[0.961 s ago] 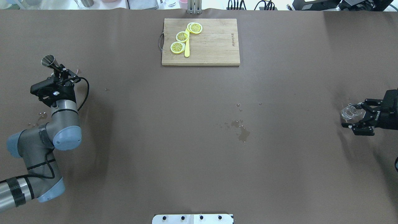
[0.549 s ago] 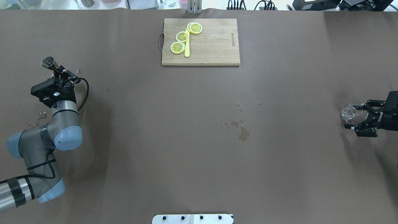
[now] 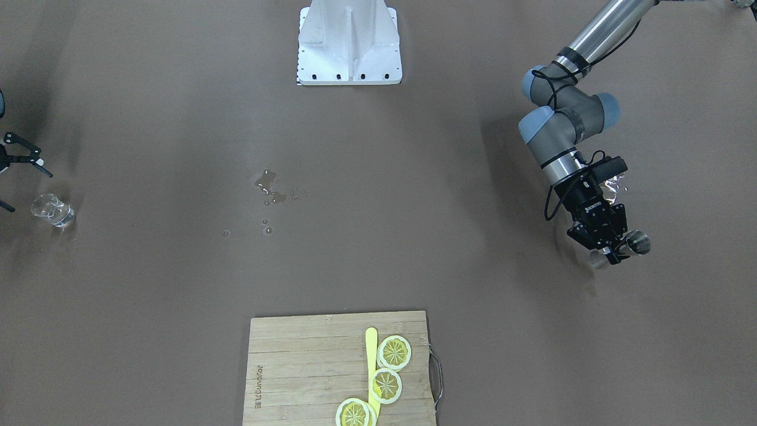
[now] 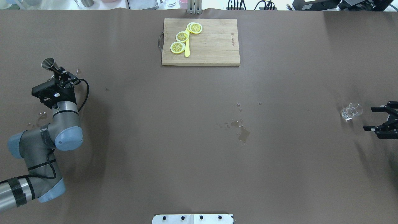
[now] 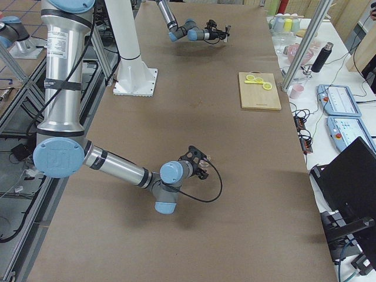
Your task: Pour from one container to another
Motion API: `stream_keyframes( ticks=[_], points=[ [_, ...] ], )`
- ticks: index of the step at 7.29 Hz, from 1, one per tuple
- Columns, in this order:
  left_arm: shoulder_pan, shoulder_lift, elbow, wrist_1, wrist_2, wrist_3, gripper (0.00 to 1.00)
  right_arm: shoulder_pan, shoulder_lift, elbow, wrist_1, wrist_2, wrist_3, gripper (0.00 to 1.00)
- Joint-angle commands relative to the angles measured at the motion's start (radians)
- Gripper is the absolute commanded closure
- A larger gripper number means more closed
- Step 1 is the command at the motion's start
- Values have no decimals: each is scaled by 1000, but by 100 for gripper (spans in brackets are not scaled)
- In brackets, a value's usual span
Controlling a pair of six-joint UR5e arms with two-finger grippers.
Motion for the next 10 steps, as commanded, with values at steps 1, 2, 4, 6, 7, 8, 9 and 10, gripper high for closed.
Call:
stream_keyframes(
  ticks=[1, 2, 4, 6, 7, 8, 9, 10],
  points=[
    [4, -3, 0, -2, 6, 0, 73, 141, -49, 24, -103, 185, 10, 0],
    [6, -3, 0, 0, 6, 0, 64, 190, -66, 25, -172, 272, 10, 0],
    [7, -2, 0, 0, 6, 0, 57, 238, -100, 22, -267, 376, 10, 0],
    [7, -2, 0, 0, 4, 0, 51, 249, -131, 21, -321, 385, 10, 0],
    [7, -2, 0, 0, 4, -5, 50, 251, -128, 21, -365, 384, 10, 0],
    [7, -2, 0, 0, 6, -5, 39, 252, -125, 25, -401, 369, 10, 0],
    [7, -3, -3, 0, 6, -5, 20, 252, -125, 35, -450, 361, 12, 0],
    [7, -3, -6, 0, 6, 0, 3, 254, -129, 63, -505, 329, 12, 0]
  ],
)
